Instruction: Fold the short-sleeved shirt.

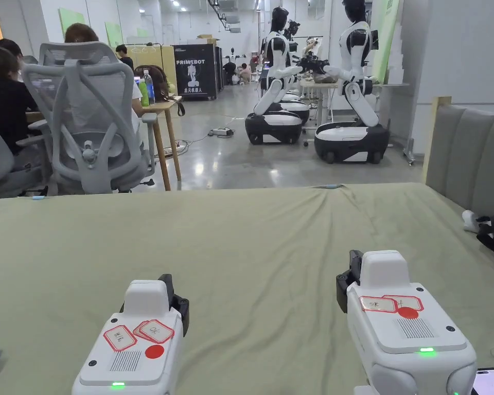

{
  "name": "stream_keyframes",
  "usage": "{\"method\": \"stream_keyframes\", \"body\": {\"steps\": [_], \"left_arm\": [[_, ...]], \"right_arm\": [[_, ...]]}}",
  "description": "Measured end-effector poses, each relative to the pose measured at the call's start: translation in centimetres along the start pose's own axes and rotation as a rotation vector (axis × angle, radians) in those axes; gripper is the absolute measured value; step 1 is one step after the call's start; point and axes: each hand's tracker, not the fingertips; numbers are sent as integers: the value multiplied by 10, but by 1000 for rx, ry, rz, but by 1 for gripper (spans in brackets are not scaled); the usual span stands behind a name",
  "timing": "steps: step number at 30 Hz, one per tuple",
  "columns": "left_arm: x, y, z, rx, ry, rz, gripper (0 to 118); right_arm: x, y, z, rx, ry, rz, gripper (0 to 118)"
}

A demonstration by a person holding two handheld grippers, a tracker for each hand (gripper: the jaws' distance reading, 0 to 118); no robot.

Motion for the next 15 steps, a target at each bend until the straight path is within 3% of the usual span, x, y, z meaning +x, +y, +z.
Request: {"method": "stream_keyframes", "body": {"steps": [5, 6, 7, 8, 9, 10, 12, 15], "left_arm": [[0, -2, -10, 8, 19, 60, 0], [0, -1, -11, 12, 18, 41, 0], [1, 0, -11, 10, 17, 17, 13], [2, 2, -12, 4, 9, 6, 39], [5, 3, -13, 5, 0, 13, 85], [5, 4, -13, 2, -21, 23, 96], [7, 3, -16, -1, -14, 36, 118], [9, -2, -18, 23, 10, 36, 118]], "right_arm": [[-4, 3, 0, 0, 15, 18, 0], [-5, 2, -1, 0, 18, 18, 6], [-4, 1, -2, 4, 18, 15, 22], [-3, 0, -3, 3, 30, -2, 54], [-2, 0, -3, -3, 49, -22, 102], [-2, 0, -5, -14, 56, -28, 102], [-5, -2, -8, -22, 45, -19, 118], [-8, -13, -9, 7, 45, 3, 118]]}}
